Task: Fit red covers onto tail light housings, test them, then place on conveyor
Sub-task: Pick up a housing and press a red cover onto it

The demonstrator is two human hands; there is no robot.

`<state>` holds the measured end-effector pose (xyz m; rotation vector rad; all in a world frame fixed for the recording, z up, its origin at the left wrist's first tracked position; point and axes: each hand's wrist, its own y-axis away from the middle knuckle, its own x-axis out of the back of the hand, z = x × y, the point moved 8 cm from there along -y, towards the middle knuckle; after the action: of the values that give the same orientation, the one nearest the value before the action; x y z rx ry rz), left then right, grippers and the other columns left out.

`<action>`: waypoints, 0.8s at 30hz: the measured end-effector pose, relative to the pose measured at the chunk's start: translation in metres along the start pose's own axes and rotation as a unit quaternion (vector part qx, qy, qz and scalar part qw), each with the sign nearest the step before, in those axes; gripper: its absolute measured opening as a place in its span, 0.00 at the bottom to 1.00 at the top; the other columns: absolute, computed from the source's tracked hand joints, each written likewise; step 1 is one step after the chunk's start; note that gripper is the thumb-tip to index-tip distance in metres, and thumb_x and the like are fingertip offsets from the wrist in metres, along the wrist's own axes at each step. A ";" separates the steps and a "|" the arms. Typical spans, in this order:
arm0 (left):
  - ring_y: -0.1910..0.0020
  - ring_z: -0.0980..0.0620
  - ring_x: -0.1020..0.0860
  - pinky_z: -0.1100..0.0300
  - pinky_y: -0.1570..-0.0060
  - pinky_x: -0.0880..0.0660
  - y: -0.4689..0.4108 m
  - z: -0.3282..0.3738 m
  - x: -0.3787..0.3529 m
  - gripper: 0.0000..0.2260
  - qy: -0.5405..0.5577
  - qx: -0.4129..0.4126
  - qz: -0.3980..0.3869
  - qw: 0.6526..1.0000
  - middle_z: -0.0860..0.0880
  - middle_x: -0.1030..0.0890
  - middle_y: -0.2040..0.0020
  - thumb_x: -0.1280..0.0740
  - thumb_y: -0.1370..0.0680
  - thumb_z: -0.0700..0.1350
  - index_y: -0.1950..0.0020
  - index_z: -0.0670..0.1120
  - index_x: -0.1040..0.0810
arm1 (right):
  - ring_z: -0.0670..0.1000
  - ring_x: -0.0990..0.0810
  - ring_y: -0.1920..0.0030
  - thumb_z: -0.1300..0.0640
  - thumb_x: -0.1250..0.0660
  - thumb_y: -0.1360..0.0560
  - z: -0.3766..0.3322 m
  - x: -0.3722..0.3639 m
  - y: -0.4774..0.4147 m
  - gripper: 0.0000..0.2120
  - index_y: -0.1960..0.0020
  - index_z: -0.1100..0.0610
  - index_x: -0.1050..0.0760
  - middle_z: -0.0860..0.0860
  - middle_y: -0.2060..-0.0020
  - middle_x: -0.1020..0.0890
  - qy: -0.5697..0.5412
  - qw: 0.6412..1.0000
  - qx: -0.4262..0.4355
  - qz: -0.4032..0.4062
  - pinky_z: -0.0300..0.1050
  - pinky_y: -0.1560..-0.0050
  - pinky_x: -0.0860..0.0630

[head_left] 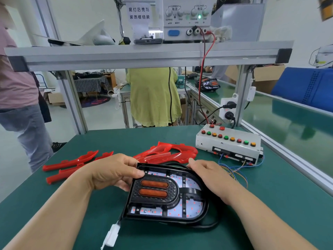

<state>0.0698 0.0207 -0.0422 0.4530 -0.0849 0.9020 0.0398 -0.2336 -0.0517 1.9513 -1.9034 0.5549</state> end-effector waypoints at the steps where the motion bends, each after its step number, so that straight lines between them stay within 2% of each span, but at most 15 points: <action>1: 0.56 0.47 0.19 0.58 0.58 0.20 0.001 -0.001 -0.001 0.29 0.000 0.002 -0.010 1.000 0.40 0.16 0.50 0.21 0.33 0.55 0.42 0.37 0.21 | 0.59 0.24 0.44 0.36 0.42 0.21 -0.001 0.000 0.002 0.30 0.45 0.64 0.25 0.60 0.46 0.21 0.003 1.000 0.012 -0.002 0.41 0.46 0.27; 3: 0.60 0.51 0.19 0.60 0.60 0.21 0.002 -0.002 -0.001 0.28 -0.001 0.002 -0.004 1.000 0.43 0.16 0.54 0.24 0.34 0.63 0.48 0.41 0.19 | 0.59 0.23 0.46 0.37 0.42 0.20 -0.006 0.000 0.007 0.28 0.46 0.64 0.25 0.61 0.47 0.20 0.024 0.999 0.039 0.003 0.42 0.53 0.28; 4: 0.62 0.53 0.19 0.61 0.61 0.22 0.001 -0.001 0.004 0.28 -0.005 0.000 0.027 1.000 0.44 0.16 0.56 0.27 0.32 0.66 0.50 0.42 0.18 | 0.59 0.23 0.47 0.38 0.42 0.20 -0.008 0.000 0.008 0.28 0.47 0.64 0.25 0.62 0.48 0.20 0.035 0.998 0.050 0.004 0.44 0.54 0.27; 6: 0.67 0.54 0.21 0.61 0.64 0.24 -0.002 -0.001 0.027 0.26 -0.026 -0.011 0.165 0.986 0.46 0.16 0.61 0.33 0.26 0.66 0.53 0.42 0.17 | 0.59 0.23 0.48 0.39 0.42 0.20 -0.011 0.000 0.009 0.28 0.46 0.65 0.25 0.62 0.48 0.20 0.044 0.997 0.062 0.003 0.45 0.49 0.26; 9: 0.71 0.58 0.22 0.59 0.63 0.26 0.005 0.004 0.056 0.14 -0.110 -0.054 0.400 0.908 0.53 0.16 0.66 0.32 0.22 0.57 0.61 0.49 0.17 | 0.58 0.24 0.48 0.40 0.43 0.19 -0.013 -0.001 0.010 0.28 0.46 0.66 0.25 0.63 0.48 0.21 0.043 0.996 0.073 0.004 0.43 0.52 0.28; 11: 0.65 0.60 0.22 0.61 0.61 0.28 0.004 0.007 0.053 0.10 -0.184 -0.075 0.460 0.866 0.57 0.18 0.66 0.29 0.24 0.54 0.63 0.52 0.20 | 0.58 0.24 0.48 0.40 0.43 0.19 -0.013 -0.002 0.009 0.28 0.47 0.67 0.25 0.64 0.48 0.21 0.046 0.996 0.077 0.010 0.41 0.48 0.29; 14: 0.56 0.53 0.23 0.56 0.52 0.26 -0.010 0.008 0.038 0.05 -0.290 -0.070 0.427 0.854 0.58 0.24 0.61 0.28 0.25 0.54 0.57 0.57 0.23 | 0.60 0.24 0.48 0.41 0.43 0.18 -0.013 -0.002 0.009 0.28 0.47 0.68 0.25 0.64 0.48 0.21 0.047 0.996 0.077 0.013 0.42 0.47 0.29; 15: 0.56 0.51 0.23 0.54 0.52 0.26 -0.013 0.008 0.037 0.05 -0.302 -0.066 0.419 0.854 0.58 0.24 0.60 0.28 0.25 0.54 0.56 0.56 0.21 | 0.60 0.24 0.47 0.41 0.44 0.18 -0.013 -0.002 0.009 0.28 0.47 0.68 0.25 0.65 0.48 0.21 0.049 0.996 0.077 0.013 0.43 0.47 0.28; 17: 0.57 0.52 0.23 0.53 0.53 0.25 -0.014 0.011 0.039 0.09 -0.317 -0.065 0.414 0.851 0.56 0.24 0.60 0.28 0.25 0.57 0.55 0.52 0.17 | 0.60 0.24 0.47 0.41 0.43 0.19 -0.013 -0.002 0.008 0.28 0.46 0.67 0.25 0.64 0.48 0.20 0.053 0.996 0.073 0.014 0.43 0.46 0.28; 20: 0.55 0.53 0.24 0.53 0.52 0.25 -0.013 0.012 0.036 0.13 -0.327 -0.061 0.390 0.858 0.56 0.24 0.56 0.27 0.28 0.62 0.53 0.54 0.17 | 0.58 0.23 0.47 0.41 0.43 0.19 -0.013 -0.002 0.007 0.26 0.46 0.65 0.23 0.62 0.48 0.19 0.056 0.996 0.068 0.018 0.39 0.47 0.29; 22: 0.53 0.53 0.25 0.54 0.51 0.27 -0.013 0.010 0.032 0.12 -0.339 -0.059 0.367 0.864 0.56 0.25 0.54 0.27 0.29 0.61 0.50 0.56 0.17 | 0.57 0.22 0.47 0.41 0.43 0.19 -0.013 -0.001 0.008 0.26 0.47 0.64 0.22 0.60 0.49 0.18 0.064 0.995 0.067 0.027 0.37 0.47 0.29; 24: 0.52 0.53 0.25 0.55 0.54 0.29 -0.013 0.009 0.029 0.11 -0.359 -0.061 0.363 0.857 0.55 0.26 0.54 0.28 0.27 0.57 0.47 0.56 0.17 | 0.58 0.22 0.48 0.42 0.43 0.19 -0.013 0.000 0.008 0.26 0.47 0.66 0.22 0.62 0.51 0.18 0.085 0.993 0.071 0.036 0.43 0.46 0.29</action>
<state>0.0988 0.0317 -0.0306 0.6351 -1.0566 1.4135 0.0315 -0.2270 -0.0406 1.8590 -1.8792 0.8710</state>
